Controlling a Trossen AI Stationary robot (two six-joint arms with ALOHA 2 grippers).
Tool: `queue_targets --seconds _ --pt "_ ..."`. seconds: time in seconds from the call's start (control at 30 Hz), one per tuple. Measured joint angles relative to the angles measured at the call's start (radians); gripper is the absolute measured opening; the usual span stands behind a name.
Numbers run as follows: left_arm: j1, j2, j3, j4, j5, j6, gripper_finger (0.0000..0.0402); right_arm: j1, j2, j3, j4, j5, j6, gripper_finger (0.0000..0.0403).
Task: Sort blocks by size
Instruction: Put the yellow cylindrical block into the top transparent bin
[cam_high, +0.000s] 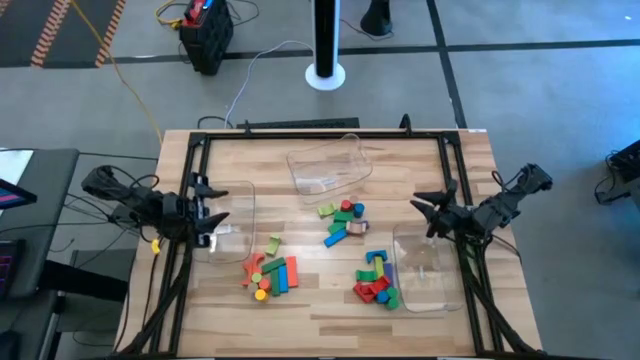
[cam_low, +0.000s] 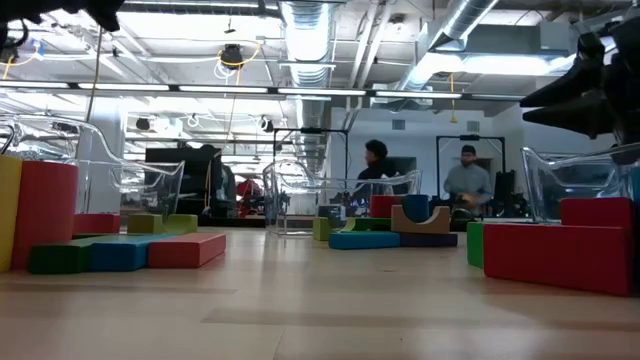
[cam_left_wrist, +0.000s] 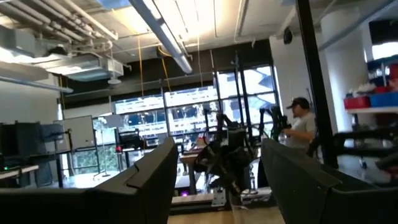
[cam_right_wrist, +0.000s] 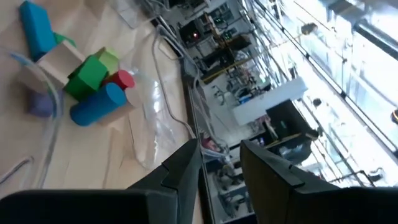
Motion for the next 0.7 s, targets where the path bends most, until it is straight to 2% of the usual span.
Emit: queue_targets --seconds 0.17,0.27,0.37,0.47,0.7 --pt "0.0 0.145 0.088 -0.001 -0.006 0.013 0.0224 -0.01 0.0 -0.003 0.089 -0.006 0.16 0.0152" --pt "0.0 0.235 0.149 -0.013 -0.007 0.013 0.0224 -0.009 0.0 -0.003 0.14 -0.014 0.187 0.0152" --pt "0.0 0.319 0.217 -0.048 -0.007 0.004 0.0224 -0.009 0.0 -0.003 0.192 -0.063 0.291 0.0152" --pt "0.005 0.41 0.304 -0.15 -0.03 -0.045 0.0224 -0.009 0.0 -0.002 0.237 -0.101 0.482 0.0152" --pt "0.046 0.652 0.523 -0.512 -0.011 -0.174 0.0224 -0.009 0.0 -0.001 0.257 -0.105 1.014 0.0152"
